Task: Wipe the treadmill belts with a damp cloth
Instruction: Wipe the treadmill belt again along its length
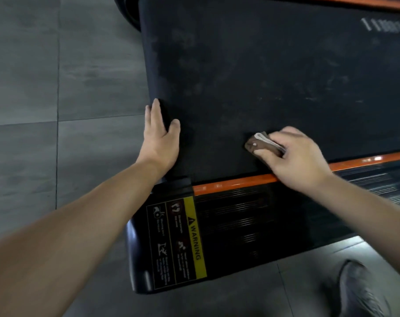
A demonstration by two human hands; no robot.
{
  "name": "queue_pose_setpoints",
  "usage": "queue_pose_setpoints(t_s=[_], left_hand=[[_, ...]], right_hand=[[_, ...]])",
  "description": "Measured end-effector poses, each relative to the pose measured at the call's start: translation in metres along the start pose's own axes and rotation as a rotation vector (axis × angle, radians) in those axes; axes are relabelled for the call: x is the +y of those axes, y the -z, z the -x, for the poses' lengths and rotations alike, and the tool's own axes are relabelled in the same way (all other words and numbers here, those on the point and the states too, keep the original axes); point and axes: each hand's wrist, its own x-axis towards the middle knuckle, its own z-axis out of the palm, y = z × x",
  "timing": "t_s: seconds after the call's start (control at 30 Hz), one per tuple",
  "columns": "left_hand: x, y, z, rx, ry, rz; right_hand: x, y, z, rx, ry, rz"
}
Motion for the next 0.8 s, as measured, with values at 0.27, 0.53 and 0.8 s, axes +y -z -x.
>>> queue_pose_setpoints(t_s=[0.27,0.53,0.8], left_hand=[[0.000,0.000,0.000,-0.001,0.012,0.056],[-0.002,0.009,-0.003,0.073,0.080,0.315],[0.014,0.032,-0.002,0.187,0.008,-0.102]], right_hand=[[-0.060,-0.023,0.001,0.108,-0.343,0.052],[-0.128,-0.059,0.007,0.085,-0.181,-0.125],[-0.118,-0.043,-0.031,-0.138,0.185,-0.259]])
